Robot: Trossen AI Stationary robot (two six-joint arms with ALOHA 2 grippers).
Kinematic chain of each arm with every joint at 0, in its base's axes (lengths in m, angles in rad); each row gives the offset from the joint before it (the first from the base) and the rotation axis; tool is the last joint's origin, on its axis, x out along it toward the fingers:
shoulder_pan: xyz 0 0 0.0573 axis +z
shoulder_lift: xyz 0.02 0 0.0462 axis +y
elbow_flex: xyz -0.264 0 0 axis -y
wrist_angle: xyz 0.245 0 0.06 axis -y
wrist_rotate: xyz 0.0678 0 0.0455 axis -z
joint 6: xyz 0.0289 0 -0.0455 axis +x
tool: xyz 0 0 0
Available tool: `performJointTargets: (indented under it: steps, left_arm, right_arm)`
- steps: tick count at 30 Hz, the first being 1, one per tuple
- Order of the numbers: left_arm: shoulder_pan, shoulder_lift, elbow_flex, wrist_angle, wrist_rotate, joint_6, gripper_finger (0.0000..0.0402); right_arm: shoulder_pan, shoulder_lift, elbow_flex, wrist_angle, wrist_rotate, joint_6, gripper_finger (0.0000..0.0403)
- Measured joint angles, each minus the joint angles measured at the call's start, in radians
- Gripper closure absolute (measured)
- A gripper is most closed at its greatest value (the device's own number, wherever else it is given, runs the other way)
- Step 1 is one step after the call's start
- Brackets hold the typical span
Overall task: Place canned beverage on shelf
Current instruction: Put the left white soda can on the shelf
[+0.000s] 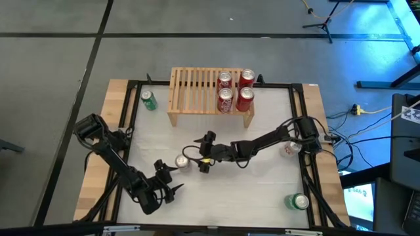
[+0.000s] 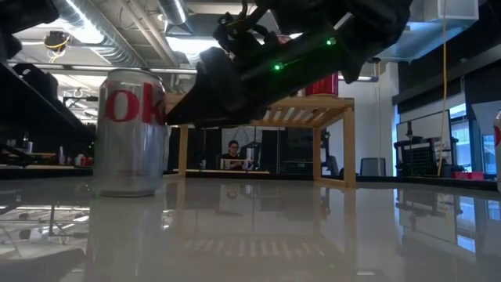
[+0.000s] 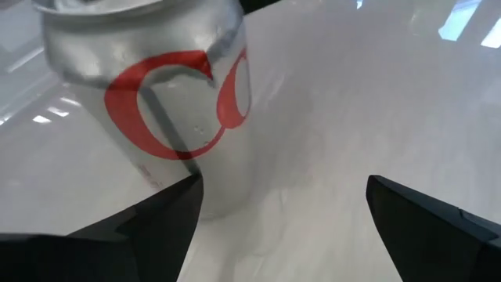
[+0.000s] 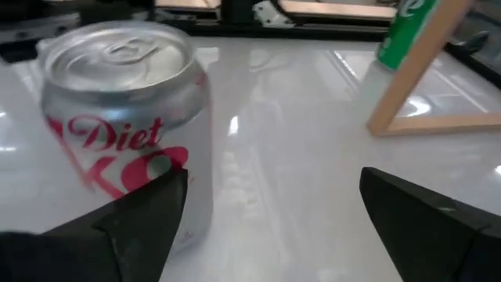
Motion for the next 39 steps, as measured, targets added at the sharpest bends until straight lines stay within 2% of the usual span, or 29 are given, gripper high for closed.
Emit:
performJointTargets:
  steps: [5, 10, 12, 17, 19, 24, 30, 34, 39]
  left_arm:
    - [-0.023, 0.0, 0.0, -0.075, -0.006, -0.095, 0.0052]
    - [-0.036, -0.002, 0.0, -0.08, -0.002, -0.124, 0.0052]
    - [-0.039, -0.012, 0.006, -0.081, 0.039, -0.127, 0.0052]
    - [-0.036, -0.061, 0.059, -0.085, 0.251, -0.065, 0.0052]
    - [-0.036, -0.105, 0.085, -0.123, 0.274, -0.045, 0.0052]
    - [-0.033, -0.262, 0.132, -0.25, 0.213, -0.008, 0.0052]
    - [-0.009, -0.427, 0.133, -0.224, 0.102, 0.13, 0.0052]
    - [0.01, -0.466, 0.133, -0.191, 0.057, 0.26, 0.0052]
    - [0.048, -0.468, 0.133, -0.168, -0.007, 0.401, 0.0052]
  right_arm:
    - [0.01, 0.0, 0.0, -0.001, -0.035, 0.0, 0.0022]
    - [0.015, 0.0, 0.0, -0.011, -0.052, 0.0, 0.0022]
    - [0.015, -0.012, -0.001, -0.062, -0.052, 0.0, 0.0022]
    - [0.03, -0.1, 0.001, -0.251, -0.05, 0.016, 0.0022]
    - [0.054, -0.125, 0.002, -0.333, -0.048, 0.018, 0.0022]
    - [0.148, -0.136, -0.003, -0.413, -0.051, 0.018, 0.0022]
    - [0.256, -0.126, -0.057, -0.379, -0.045, 0.03, 0.0022]
    - [0.3, -0.125, -0.102, -0.326, -0.042, 0.027, 0.0022]
    - [0.301, -0.123, -0.106, -0.321, -0.031, 0.045, 0.0022]
